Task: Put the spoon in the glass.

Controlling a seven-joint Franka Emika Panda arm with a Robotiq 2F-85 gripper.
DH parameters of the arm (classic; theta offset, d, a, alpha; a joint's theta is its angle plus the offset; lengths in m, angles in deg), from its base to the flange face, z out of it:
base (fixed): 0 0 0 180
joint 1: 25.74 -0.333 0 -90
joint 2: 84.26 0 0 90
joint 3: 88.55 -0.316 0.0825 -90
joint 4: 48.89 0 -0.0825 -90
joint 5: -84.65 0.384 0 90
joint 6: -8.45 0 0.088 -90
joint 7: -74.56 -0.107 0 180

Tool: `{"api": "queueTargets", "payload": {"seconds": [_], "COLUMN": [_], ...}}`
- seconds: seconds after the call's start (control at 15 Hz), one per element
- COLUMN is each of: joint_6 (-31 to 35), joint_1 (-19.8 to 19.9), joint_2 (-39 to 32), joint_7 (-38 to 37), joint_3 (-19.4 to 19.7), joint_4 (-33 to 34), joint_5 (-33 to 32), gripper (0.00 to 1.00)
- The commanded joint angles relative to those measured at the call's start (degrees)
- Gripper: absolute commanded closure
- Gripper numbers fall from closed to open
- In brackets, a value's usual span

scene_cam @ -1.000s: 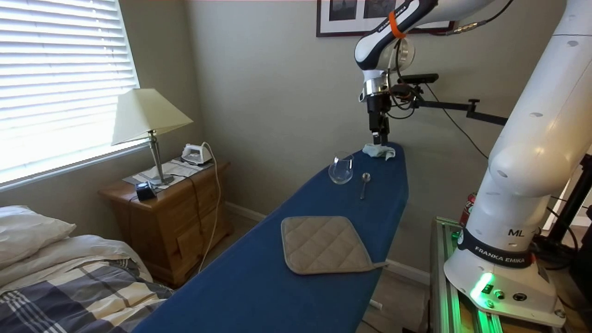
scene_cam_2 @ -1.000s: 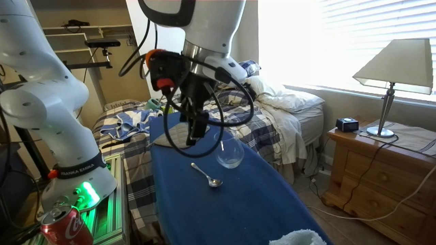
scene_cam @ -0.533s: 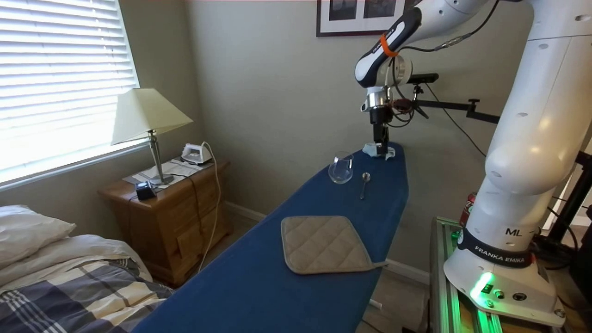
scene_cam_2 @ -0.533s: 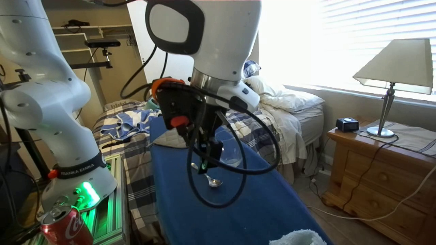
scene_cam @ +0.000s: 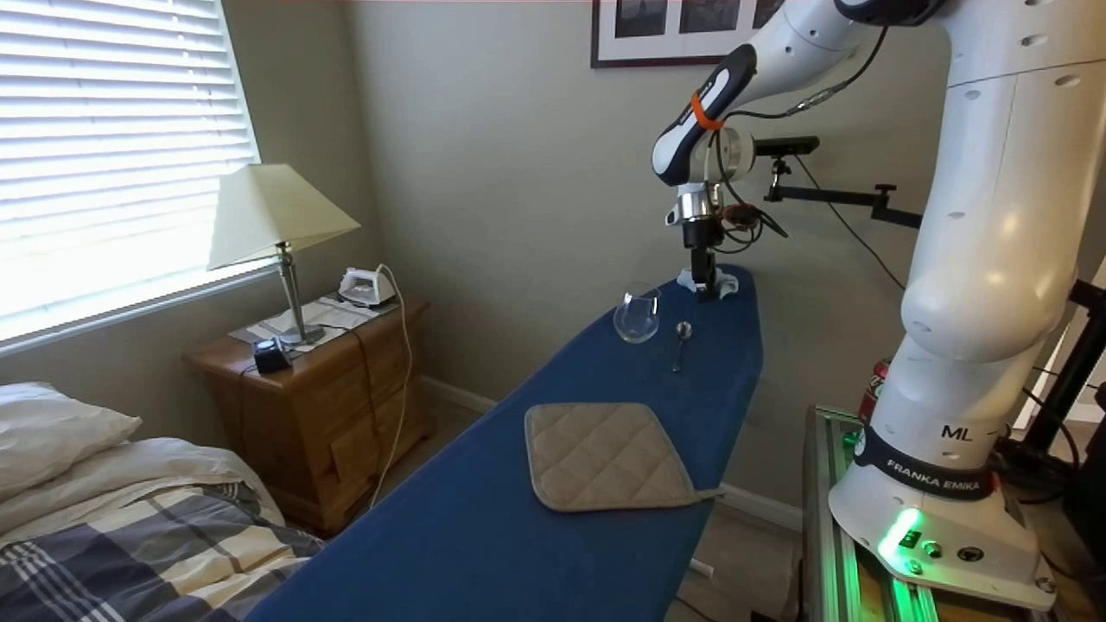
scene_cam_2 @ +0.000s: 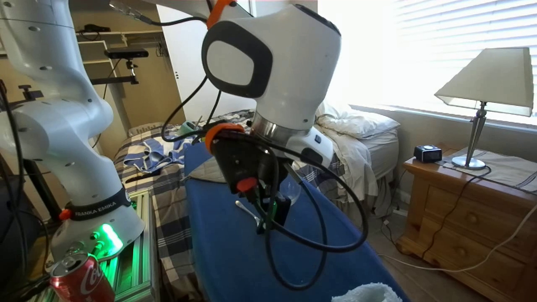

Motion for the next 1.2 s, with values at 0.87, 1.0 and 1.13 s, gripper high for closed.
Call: {"api": "queueTargets", "payload": {"seconds": [0.87,1.0,1.13], "joint_6": [0.8,0.8,0.6], "joint_1": [5.4,5.7,6.0], "joint_2": [-8.9,-9.1,-9.0], "joint_7": [9.5,10.3,11.3], "joint_3": [-5.9,-6.1,-6.4], "joint_4": [5.7,5.8,5.6], "joint_5": [5.7,6.1,6.9], "gripper": [0.35,0.31,0.39]}}
